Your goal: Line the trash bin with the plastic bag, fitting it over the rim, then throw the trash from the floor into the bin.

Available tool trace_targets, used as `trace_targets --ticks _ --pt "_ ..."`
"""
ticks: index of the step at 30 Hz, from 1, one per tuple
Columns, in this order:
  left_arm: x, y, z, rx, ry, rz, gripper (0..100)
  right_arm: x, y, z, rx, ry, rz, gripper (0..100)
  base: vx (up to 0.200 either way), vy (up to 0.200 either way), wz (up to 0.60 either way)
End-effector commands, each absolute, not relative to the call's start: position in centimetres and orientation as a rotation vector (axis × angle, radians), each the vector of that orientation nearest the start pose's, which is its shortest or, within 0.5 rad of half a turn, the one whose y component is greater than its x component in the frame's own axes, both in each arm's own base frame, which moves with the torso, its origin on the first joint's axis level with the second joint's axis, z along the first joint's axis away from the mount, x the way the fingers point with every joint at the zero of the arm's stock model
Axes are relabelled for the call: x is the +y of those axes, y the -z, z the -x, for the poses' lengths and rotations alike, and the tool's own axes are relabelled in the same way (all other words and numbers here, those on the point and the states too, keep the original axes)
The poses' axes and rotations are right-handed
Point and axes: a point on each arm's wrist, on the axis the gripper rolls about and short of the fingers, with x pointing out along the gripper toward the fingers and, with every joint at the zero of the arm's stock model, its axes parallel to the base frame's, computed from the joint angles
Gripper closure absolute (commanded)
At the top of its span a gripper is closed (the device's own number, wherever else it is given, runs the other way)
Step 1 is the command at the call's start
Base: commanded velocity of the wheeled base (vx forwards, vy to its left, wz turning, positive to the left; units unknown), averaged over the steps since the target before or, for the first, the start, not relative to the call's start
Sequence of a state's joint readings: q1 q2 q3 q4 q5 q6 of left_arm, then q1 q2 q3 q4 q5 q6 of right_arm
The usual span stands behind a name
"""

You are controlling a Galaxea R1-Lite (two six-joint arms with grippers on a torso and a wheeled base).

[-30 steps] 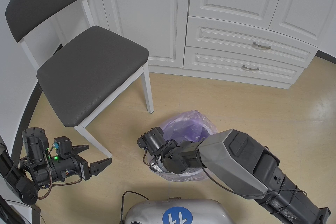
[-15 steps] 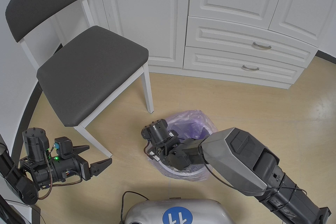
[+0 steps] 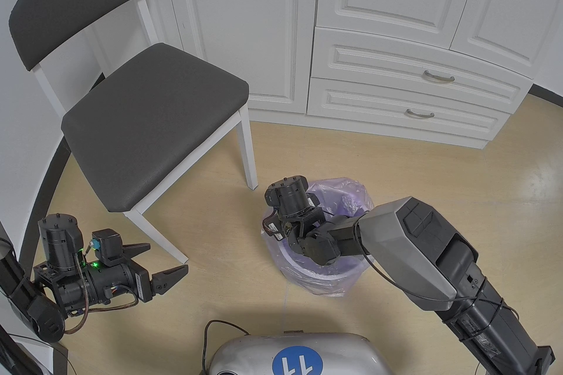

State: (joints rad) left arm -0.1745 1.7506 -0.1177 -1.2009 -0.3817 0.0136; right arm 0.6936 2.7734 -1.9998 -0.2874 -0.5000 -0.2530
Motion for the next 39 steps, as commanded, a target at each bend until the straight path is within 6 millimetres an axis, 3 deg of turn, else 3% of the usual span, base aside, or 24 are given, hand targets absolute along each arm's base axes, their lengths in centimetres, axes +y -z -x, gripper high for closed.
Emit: trace_targets --ticks 1,4,7,8,12,17,20,24,33,39 --pt "-4.5 -7.0 -20.6 0.451 0.550 0.034 0 34.5 0.5 -42.3 0.372 -0.243 0.500 0 0.000 0.000 0.00" --pt "-4.7 -6.7 -20.6 0.466 0.562 0.033 0 37.0 0.3 -40.1 0.365 -0.290 0.473 0 0.000 0.000 0.00" --pt "-4.8 -6.6 -20.5 0.473 0.563 0.032 0 37.9 0.2 -39.2 0.364 -0.309 0.469 0 0.000 0.000 0.00" --pt "-5.0 -6.5 -20.2 0.483 0.576 0.030 0 38.9 -1.1 -38.1 0.353 -0.334 0.466 0 0.000 0.000 0.00" --pt "-5.5 -6.3 -19.9 0.492 0.603 0.025 0 38.9 -3.9 -36.5 0.365 -0.355 0.477 0 0.000 0.000 0.00" --pt "-5.7 -6.5 -20.0 0.483 0.606 0.025 0 36.7 -7.9 -35.0 0.373 -0.341 0.479 0 0.000 0.000 0.00" --pt "-5.5 -6.6 -20.0 0.461 0.602 0.025 0 34.3 -9.6 -36.3 0.369 -0.292 0.459 0 0.000 0.000 0.00" --pt "-5.4 -6.8 -20.0 0.441 0.597 0.025 0 31.8 -9.7 -38.4 0.387 -0.227 0.461 0 0.000 0.000 0.00" --pt "-5.3 -6.7 -19.9 0.443 0.594 0.024 0 28.4 -5.9 -41.5 0.510 -0.148 0.546 0 0.000 0.000 0.00" --pt "-5.3 -6.7 -20.0 0.442 0.593 0.024 0 28.1 -4.5 -43.0 0.508 -0.106 0.544 0 0.000 0.000 0.00"
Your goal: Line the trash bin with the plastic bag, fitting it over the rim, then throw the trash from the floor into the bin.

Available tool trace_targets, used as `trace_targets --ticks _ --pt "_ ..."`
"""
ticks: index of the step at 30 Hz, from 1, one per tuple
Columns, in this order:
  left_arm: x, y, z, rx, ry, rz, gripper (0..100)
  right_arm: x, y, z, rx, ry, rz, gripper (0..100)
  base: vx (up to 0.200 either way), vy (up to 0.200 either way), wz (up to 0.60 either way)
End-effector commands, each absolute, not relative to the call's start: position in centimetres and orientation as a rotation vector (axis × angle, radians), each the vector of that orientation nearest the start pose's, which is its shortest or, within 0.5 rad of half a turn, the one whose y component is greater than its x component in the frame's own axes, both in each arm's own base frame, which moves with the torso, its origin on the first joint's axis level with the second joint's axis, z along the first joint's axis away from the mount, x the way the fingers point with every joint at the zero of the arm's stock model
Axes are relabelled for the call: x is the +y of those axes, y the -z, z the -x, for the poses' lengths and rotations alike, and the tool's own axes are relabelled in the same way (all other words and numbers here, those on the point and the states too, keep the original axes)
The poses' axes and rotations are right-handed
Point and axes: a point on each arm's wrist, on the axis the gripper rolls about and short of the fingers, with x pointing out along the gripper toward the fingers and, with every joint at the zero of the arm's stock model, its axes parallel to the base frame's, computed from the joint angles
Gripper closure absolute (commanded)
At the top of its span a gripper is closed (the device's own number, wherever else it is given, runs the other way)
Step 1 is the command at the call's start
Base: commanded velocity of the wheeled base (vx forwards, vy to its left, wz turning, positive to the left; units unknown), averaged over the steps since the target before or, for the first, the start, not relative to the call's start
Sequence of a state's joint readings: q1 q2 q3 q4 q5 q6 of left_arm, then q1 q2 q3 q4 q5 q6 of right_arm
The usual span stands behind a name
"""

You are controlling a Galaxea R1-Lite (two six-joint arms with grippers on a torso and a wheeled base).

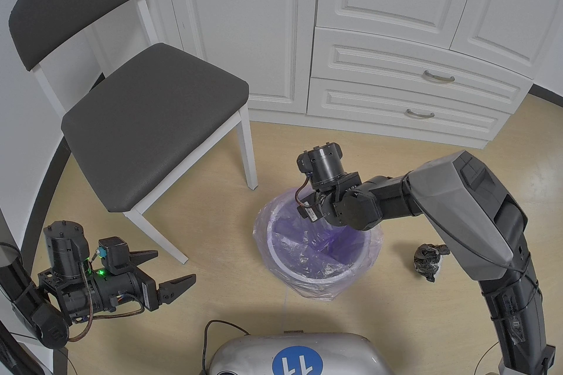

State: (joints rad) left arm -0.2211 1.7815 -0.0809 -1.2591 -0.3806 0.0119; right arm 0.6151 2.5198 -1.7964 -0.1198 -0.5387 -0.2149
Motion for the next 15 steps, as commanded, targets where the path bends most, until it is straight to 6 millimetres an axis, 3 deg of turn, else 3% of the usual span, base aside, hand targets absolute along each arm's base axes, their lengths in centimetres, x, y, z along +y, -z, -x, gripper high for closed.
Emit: trace_targets --ticks 1,5,8,15 --pt "-5.3 -6.7 -20.0 0.442 0.593 0.024 0 28.1 -4.3 -43.6 0.498 -0.097 0.532 0 0.000 0.000 0.00" --pt "-5.3 -6.7 -20.1 0.442 0.592 0.026 0 28.3 -3.5 -45.1 0.473 -0.058 0.505 0 0.000 0.000 0.00" --pt "-5.4 -6.7 -20.2 0.444 0.591 0.030 0 28.1 -1.8 -45.7 0.482 -0.013 0.471 0 0.000 0.000 0.00" --pt "-5.4 -6.5 -20.2 0.451 0.591 0.030 0 28.6 -1.8 -46.2 0.393 -0.012 0.371 0 0.000 0.000 0.00"
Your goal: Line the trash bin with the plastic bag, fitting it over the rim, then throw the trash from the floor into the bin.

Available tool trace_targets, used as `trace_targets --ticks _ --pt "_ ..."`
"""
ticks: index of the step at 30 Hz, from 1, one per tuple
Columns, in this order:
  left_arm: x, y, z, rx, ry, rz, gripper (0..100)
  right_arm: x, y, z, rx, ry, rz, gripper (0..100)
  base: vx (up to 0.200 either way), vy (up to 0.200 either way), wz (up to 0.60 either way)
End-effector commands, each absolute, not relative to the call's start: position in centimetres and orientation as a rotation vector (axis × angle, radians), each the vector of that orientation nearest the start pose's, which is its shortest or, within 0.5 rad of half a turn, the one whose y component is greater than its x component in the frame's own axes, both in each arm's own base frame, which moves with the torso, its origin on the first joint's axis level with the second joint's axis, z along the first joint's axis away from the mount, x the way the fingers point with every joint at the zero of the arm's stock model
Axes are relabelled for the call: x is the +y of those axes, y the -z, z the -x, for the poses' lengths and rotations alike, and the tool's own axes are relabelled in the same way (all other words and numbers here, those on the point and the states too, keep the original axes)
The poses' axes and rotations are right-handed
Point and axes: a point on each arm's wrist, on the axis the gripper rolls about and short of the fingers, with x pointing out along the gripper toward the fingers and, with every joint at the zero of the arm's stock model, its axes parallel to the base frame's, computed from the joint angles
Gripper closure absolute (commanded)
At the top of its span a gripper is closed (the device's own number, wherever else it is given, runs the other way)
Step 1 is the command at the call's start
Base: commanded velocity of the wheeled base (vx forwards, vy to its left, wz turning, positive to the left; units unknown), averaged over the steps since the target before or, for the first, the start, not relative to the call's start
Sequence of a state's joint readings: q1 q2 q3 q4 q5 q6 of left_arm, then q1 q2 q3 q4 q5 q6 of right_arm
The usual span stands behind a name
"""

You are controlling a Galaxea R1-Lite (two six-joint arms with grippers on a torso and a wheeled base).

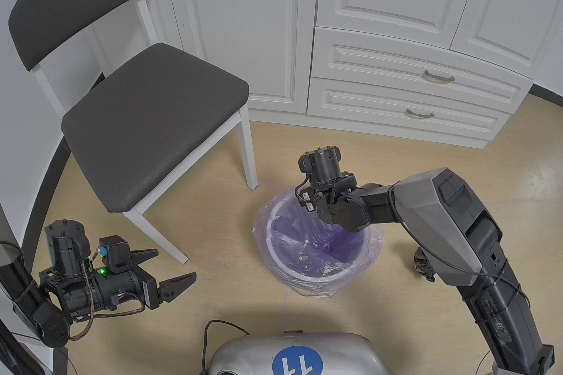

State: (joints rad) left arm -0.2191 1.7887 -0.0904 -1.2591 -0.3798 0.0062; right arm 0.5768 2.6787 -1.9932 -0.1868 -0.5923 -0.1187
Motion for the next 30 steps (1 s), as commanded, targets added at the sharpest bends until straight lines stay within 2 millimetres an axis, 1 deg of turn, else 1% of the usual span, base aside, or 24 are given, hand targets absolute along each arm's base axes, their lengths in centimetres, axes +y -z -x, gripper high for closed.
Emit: trace_targets --ticks 1,3,6,9,11,13,14,15,17,18,19,20,21,22,23,24,25,26,28,30 --pt "-5.4 -6.5 -20.2 0.451 0.591 0.030 0 28.6 -1.8 -46.2 0.393 -0.012 0.371 0 0.000 0.000 0.00" --pt "-5.4 -6.5 -20.2 0.450 0.591 0.030 0 28.9 -1.7 -46.6 0.319 -0.017 0.321 0 0.000 0.000 0.00" --pt "-5.4 -6.5 -20.2 0.453 0.591 0.030 0 29.2 -2.8 -46.9 0.209 -0.010 0.247 0 0.000 0.000 0.00" --pt "-5.4 -6.5 -20.1 0.456 0.592 0.030 0 29.5 -3.9 -46.7 0.154 -0.012 0.198 0 0.000 0.000 0.00" --pt "-5.4 -6.4 -20.2 0.461 0.594 0.030 0 29.6 -3.8 -46.8 0.155 -0.017 0.199 0 0.000 0.000 0.00" --pt "-5.4 -6.3 -20.1 0.464 0.593 0.030 0 29.4 -3.3 -46.9 0.163 -0.016 0.203 0 0.000 0.000 0.00" --pt "-5.4 -6.3 -20.1 0.467 0.593 0.031 0 29.2 -2.7 -47.0 0.171 -0.013 0.205 0 0.000 0.000 0.00" --pt "-5.4 -6.2 -20.1 0.469 0.593 0.031 0 29.2 -2.6 -47.1 0.169 -0.008 0.202 0 0.000 0.000 0.00" --pt "-5.5 -6.2 -20.1 0.469 0.598 0.029 0 28.9 -4.2 -47.2 0.143 0.008 0.159 0 0.000 0.000 0.00" --pt "-5.5 -6.2 -20.1 0.469 0.598 0.029 0 28.9 -4.2 -47.2 0.143 0.008 0.159 0 0.000 0.000 0.00" --pt "-5.9 -6.3 -20.0 0.465 0.612 0.024 0 27.7 -7.4 -46.3 0.141 0.019 0.147 0 0.000 0.000 0.00" --pt "-6.1 -6.5 -20.0 0.457 0.621 0.021 0 26.7 -8.6 -45.0 0.174 0.016 0.169 0 0.000 0.000 0.00" --pt "-6.3 -6.6 -20.0 0.449 0.627 0.019 0 25.9 -9.2 -43.9 0.204 0.005 0.186 100 0.000 0.000 0.00" --pt "-6.4 -6.8 -20.1 0.436 0.631 0.017 0 24.3 -10.0 -42.1 0.252 -0.009 0.211 100 0.000 0.000 0.00" --pt "-6.6 -7.0 -20.3 0.426 0.635 0.016 0 23.1 -10.3 -40.3 0.292 -0.055 0.221 100 0.000 0.000 0.00" --pt "-6.7 -7.0 -20.4 0.422 0.639 0.015 0 22.5 -10.3 -39.4 0.316 -0.079 0.223 100 0.000 0.000 0.00" --pt "-7.0 -7.0 -20.4 0.423 0.650 0.016 0 21.0 -10.1 -37.9 0.359 -0.117 0.228 100 0.000 0.000 0.00" --pt "-7.2 -6.8 -20.4 0.435 0.655 0.023 0 19.6 -9.9 -36.9 0.386 -0.132 0.227 100 0.000 0.000 0.00" --pt "-7.4 -6.5 -20.4 0.456 0.627 0.033 0 17.0 -9.3 -35.7 0.412 -0.134 0.218 100 0.000 0.000 0.00" --pt "-7.4 -5.9 -20.5 0.487 0.557 0.035 0 14.6 -8.5 -35.2 0.396 -0.119 0.197 100 0.000 0.000 0.00"
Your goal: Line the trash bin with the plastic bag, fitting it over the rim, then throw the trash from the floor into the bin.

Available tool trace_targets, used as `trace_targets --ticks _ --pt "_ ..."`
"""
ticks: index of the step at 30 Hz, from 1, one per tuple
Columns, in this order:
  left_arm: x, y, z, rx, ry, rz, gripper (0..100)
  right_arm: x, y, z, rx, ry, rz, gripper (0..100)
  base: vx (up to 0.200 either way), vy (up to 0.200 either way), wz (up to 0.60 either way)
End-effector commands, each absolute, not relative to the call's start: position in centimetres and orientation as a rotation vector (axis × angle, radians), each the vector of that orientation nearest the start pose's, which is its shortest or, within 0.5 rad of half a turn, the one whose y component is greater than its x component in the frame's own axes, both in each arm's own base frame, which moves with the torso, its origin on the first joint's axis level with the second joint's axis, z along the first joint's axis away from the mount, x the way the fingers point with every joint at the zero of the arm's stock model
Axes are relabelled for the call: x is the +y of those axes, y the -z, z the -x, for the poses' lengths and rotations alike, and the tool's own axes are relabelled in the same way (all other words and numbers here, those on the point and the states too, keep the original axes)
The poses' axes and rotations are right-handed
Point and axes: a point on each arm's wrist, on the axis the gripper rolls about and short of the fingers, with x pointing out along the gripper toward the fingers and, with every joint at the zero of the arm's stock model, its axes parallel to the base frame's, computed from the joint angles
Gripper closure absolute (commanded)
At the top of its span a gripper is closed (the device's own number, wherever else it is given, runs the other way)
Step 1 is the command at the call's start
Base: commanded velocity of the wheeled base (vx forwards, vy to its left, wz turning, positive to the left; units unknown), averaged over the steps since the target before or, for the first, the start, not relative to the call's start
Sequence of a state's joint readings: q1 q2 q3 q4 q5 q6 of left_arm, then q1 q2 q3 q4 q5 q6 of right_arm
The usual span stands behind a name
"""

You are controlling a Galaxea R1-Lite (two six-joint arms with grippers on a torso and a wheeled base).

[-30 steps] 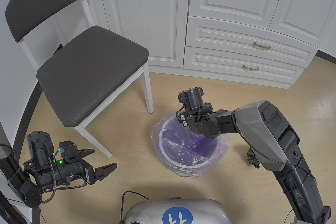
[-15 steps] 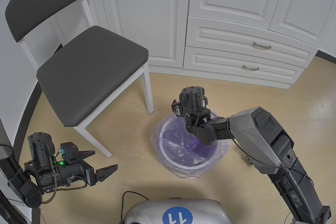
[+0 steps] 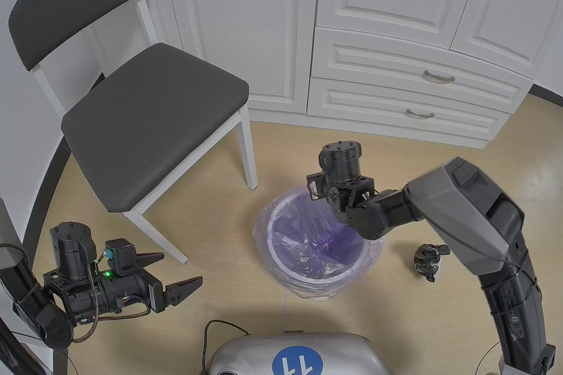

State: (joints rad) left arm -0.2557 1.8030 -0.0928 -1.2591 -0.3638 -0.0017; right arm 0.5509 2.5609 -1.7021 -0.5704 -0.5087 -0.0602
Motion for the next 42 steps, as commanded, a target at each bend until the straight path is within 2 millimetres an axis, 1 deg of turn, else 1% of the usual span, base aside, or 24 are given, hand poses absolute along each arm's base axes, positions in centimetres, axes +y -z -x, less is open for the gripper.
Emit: trace_targets --ticks 1,4,6,8,10,13,14,15,18,21,22,26,30,32,33,34,35,37,39,41,42 --pt "-7.2 -5.7 -20.5 0.495 0.523 0.029 0 13.9 -8.2 -35.0 0.368 -0.125 0.180 100 0.000 0.000 0.00" --pt "-6.7 -5.8 -20.8 0.484 0.436 0.020 0 13.0 -7.5 -34.6 0.312 -0.175 0.153 100 0.000 0.000 0.00" --pt "-6.0 -6.1 -20.6 0.459 0.403 0.023 0 12.1 -6.9 -35.0 0.322 -0.195 0.205 100 0.000 0.000 0.00" --pt "-5.3 -6.4 -20.0 0.427 0.380 0.028 0 11.4 -6.5 -34.8 0.340 -0.192 0.266 100 0.000 0.000 0.00" --pt "-4.6 -6.8 -19.4 0.384 0.354 0.038 0 10.1 -5.8 -34.5 0.373 -0.171 0.299 100 0.000 0.000 0.00" --pt "-3.9 -7.2 -19.5 0.337 0.316 0.048 0 8.5 -5.2 -34.8 0.401 -0.170 0.339 100 0.000 0.000 0.00" --pt "-3.9 -7.2 -19.5 0.337 0.315 0.048 0 8.4 -5.2 -34.8 0.401 -0.170 0.340 100 0.000 0.000 0.00" --pt "-3.2 -7.4 -19.6 0.317 0.277 0.055 0 8.1 -4.8 -34.9 0.409 -0.208 0.331 0 0.000 0.000 0.00" --pt "-2.6 -7.8 -19.6 0.295 0.251 0.057 0 6.8 -4.3 -35.2 0.425 -0.253 0.305 0 0.000 0.000 0.00" --pt "-2.4 -8.0 -19.6 0.285 0.244 0.060 0 6.3 -4.0 -35.2 0.432 -0.275 0.293 0 0.000 0.000 0.00" --pt "-2.3 -8.1 -19.6 0.279 0.235 0.061 0 6.0 -3.3 -35.5 0.453 -0.281 0.289 0 0.000 0.000 0.00" --pt "-2.2 -8.2 -19.7 0.266 0.206 0.057 0 5.8 -1.2 -36.2 0.500 -0.281 0.286 0 0.000 0.000 0.00" --pt "-2.2 -8.2 -19.8 0.252 0.157 0.049 0 5.7 2.1 -38.3 0.538 -0.275 0.284 0 0.000 0.000 0.00" --pt "-2.3 -8.3 -19.7 0.242 0.162 0.043 0 5.8 3.6 -39.3 0.544 -0.275 0.282 0 0.000 0.000 0.00" --pt "-2.4 -8.5 -19.7 0.234 0.172 0.041 0 5.9 4.5 -40.2 0.539 -0.272 0.279 0 0.000 0.000 0.00" --pt "-2.5 -8.5 -19.6 0.235 0.175 0.040 0 6.0 4.7 -40.5 0.539 -0.274 0.278 0 0.000 0.000 0.00" --pt "-2.9 -8.6 -19.7 0.229 0.192 0.038 0 5.9 5.5 -41.0 0.540 -0.277 0.269 0 0.000 0.000 0.00" --pt "-3.1 -8.7 -19.7 0.224 0.203 0.037 0 6.1 6.4 -41.7 0.542 -0.293 0.263 0 0.000 0.000 0.00" --pt "-3.2 -8.8 -19.9 0.217 0.206 0.036 0 6.1 6.8 -42.0 0.566 -0.315 0.256 0 0.000 0.000 0.00" --pt "-3.6 -9.0 -20.1 0.200 0.223 0.034 0 5.9 6.8 -43.1 0.600 -0.343 0.240 0 0.000 0.000 0.00" --pt "-3.9 -9.3 -20.1 0.186 0.235 0.030 0 5.7 6.8 -43.9 0.623 -0.348 0.231 0 0.000 0.000 0.00"
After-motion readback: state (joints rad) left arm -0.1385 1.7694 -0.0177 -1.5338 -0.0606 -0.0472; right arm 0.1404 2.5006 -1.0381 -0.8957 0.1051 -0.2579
